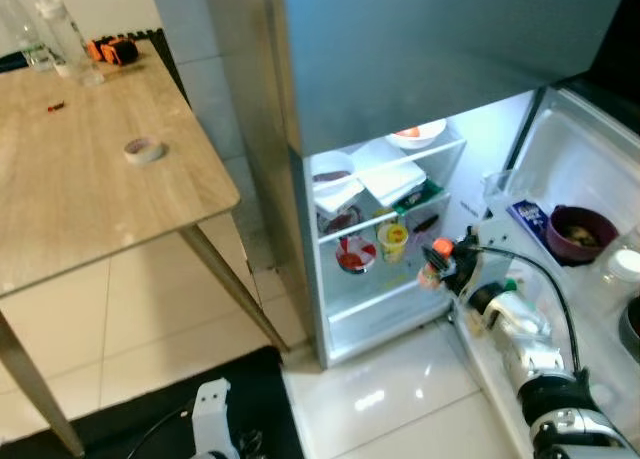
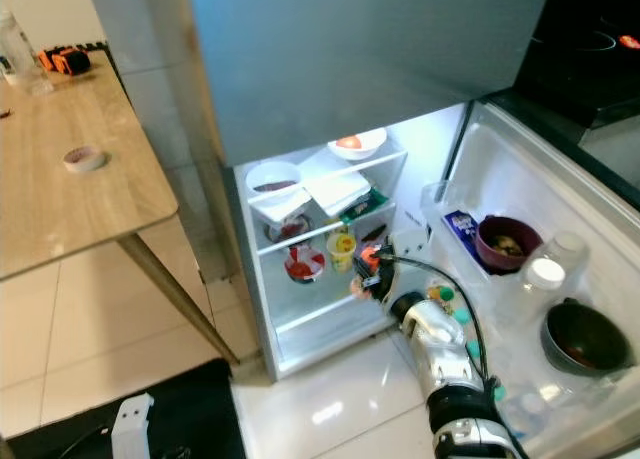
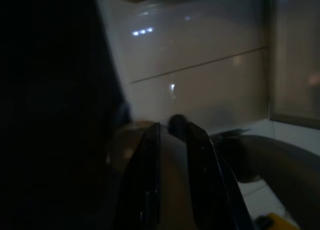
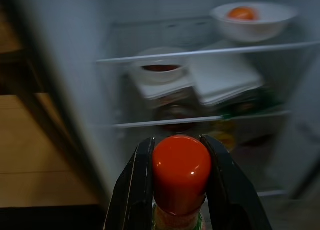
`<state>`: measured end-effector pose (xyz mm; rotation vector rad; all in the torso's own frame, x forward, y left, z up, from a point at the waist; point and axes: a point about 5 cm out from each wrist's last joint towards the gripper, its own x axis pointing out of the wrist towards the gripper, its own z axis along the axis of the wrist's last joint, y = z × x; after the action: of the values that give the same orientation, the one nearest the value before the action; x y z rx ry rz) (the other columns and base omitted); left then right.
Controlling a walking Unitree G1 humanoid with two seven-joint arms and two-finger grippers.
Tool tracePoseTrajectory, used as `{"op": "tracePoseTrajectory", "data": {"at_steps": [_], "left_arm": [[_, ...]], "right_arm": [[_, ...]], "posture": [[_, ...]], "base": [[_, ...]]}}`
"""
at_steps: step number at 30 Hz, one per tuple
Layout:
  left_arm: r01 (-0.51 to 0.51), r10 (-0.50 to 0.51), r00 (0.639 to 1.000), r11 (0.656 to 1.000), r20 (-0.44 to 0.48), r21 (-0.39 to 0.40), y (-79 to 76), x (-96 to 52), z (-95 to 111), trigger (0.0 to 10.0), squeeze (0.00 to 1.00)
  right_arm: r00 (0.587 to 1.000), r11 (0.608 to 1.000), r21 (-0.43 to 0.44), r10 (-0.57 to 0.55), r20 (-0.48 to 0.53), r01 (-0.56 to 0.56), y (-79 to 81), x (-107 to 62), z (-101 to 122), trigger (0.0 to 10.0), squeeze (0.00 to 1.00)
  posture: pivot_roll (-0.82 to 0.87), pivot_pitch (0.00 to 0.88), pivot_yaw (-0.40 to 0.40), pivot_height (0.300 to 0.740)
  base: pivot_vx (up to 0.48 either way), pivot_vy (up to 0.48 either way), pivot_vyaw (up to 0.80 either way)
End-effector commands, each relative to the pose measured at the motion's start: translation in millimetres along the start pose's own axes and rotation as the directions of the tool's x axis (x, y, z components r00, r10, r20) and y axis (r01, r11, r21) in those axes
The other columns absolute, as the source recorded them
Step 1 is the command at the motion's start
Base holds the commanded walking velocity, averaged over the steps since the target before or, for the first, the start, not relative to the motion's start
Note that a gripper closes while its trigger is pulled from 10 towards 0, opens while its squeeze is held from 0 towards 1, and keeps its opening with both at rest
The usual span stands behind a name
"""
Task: Restocking fridge
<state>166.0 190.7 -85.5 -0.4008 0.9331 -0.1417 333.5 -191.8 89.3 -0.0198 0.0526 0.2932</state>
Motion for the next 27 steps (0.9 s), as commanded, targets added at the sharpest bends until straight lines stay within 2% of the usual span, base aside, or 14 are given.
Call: {"op": "tracePoseTrajectory", "data": {"at_steps": [1,7,16,25,27], "left_arm": [[0.0,0.0,1.0,1.0,0.002,-0.012,0.5,-0.1,1,10.0,0.0],[0.008,-0.008,1.0,1.0,0.007,-0.015,-1.2,0.8,2,10.0,0.0],[0.003,-0.002,0.999,1.0,0.034,-0.022,-1.6,2.0,8,10.0,0.0],[0.065,-0.065,0.991,0.998,0.119,0.003,-11.3,7.4,33,10.0,0.0],[0.093,-0.098,0.984,0.995,0.147,0.037,-16.1,9.4,45,10.0,0.0]], "right_arm": [[1.0,1.0,0.004,-0.01,0.028,0.01,0.4,2.7,5,10.0,0.0],[0.998,1.0,0.002,-0.02,0.062,0.02,-4.4,2.4,13,10.0,0.0],[0.994,1.0,-0.009,0.001,0.105,0.0,-0.7,6.4,23,10.0,0.0],[0.986,0.997,-0.023,0.074,0.152,-0.071,11.0,14.1,42,10.0,0.0],[0.984,0.995,-0.035,0.095,0.149,-0.091,16.5,17.2,44,10.0,0.0]], "posture": [[-0.06,0.0,0.019,0.74],[-0.06,0.0,0.019,0.74],[-0.06,0.0,0.019,0.74],[-0.05,0.0,0.017,0.74],[-0.05,0.0,0.017,0.74]], "base": [[0.0,-0.465,0.0],[0.0,-0.412,0.0],[0.0,0.0,0.0],[0.0,0.0,0.0],[0.0,0.0,0.0]]}}
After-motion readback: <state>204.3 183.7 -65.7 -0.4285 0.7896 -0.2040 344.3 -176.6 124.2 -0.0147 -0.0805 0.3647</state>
